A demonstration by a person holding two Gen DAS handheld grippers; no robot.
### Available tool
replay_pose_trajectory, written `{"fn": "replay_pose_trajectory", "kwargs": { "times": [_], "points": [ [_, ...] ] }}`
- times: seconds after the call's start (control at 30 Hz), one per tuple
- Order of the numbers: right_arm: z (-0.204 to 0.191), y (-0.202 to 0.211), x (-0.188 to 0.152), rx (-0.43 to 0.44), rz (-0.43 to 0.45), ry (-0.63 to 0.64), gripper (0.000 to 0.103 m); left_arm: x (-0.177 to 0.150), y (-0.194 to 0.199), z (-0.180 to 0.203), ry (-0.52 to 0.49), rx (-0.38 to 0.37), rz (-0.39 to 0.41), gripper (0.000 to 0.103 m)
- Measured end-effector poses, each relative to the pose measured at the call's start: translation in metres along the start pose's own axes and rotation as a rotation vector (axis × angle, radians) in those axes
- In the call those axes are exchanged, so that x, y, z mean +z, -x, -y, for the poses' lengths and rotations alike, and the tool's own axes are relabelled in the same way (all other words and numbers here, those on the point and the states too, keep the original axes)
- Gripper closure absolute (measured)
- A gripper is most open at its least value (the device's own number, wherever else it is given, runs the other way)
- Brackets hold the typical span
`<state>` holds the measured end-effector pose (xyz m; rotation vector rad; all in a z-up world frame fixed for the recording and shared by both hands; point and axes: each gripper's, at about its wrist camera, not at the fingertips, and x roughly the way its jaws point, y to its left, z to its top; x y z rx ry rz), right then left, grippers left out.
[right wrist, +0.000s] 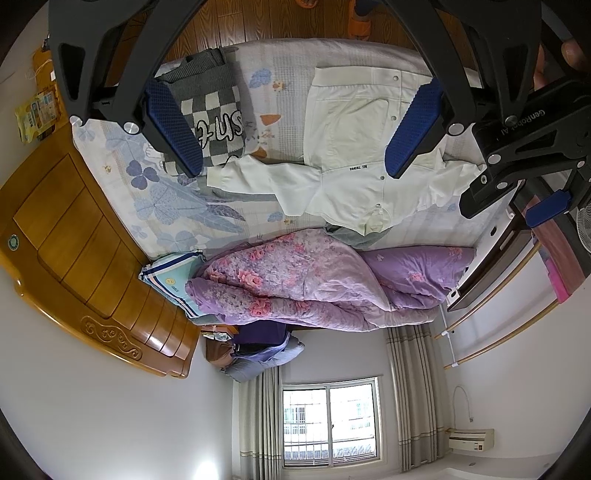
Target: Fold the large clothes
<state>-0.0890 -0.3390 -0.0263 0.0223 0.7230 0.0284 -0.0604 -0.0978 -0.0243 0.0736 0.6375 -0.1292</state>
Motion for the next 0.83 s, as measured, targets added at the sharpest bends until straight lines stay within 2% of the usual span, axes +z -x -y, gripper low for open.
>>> {"fn": "replay_pose_trajectory", "kwargs": {
  "times": [0.83],
  "points": [
    [0.0053, 0.0003, -0.0024, 0.0, -0.005, 0.0, 0.008, 0.0008, -0.0026, 0.0018, -0.004, 0.0, -0.006, 0.005]
  ]
}}
